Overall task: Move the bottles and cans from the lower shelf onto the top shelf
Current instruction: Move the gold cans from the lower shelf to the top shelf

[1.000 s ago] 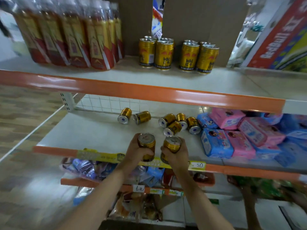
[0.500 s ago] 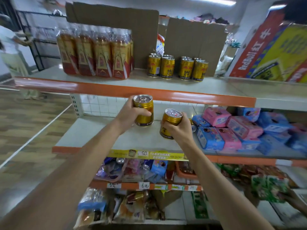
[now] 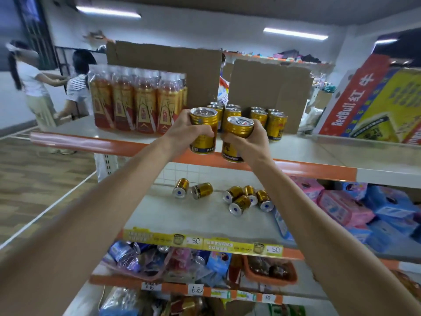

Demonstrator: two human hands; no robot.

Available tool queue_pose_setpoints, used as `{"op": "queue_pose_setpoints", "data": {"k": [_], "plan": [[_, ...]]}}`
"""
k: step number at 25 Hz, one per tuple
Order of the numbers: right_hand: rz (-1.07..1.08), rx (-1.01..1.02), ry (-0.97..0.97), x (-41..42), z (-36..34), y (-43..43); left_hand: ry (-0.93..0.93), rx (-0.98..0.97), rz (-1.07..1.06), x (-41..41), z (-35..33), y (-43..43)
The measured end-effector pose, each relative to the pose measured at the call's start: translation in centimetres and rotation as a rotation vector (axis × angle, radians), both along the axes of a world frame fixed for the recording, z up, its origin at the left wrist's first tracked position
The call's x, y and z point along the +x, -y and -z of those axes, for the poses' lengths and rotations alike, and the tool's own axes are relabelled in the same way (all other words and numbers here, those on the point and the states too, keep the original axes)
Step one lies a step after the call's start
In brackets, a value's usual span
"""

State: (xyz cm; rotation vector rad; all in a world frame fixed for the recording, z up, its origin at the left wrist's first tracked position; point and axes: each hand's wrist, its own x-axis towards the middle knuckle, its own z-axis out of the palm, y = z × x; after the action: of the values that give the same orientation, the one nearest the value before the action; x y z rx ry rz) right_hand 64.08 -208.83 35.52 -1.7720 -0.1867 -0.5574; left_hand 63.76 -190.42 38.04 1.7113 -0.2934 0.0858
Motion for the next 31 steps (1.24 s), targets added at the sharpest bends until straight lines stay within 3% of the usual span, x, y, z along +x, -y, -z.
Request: {"op": "queue_pose_setpoints", "data": {"k": [11,22,31], "plan": [[0.005,-0.048,-0.031,7.2,-0.3,0.0,-0.064,0.003,-0.101,7.3,-0.8,1.0],[0.175,-0.052,-0.076,13.1,0.4,-0.7,-0.153,0.037,-0.107,15.6,1.9,1.6],[0.091,-0.065,-0.088,14.8,1.6,0.2,-0.049,0.130,-0.077,17.7,3.2,1.9]]}}
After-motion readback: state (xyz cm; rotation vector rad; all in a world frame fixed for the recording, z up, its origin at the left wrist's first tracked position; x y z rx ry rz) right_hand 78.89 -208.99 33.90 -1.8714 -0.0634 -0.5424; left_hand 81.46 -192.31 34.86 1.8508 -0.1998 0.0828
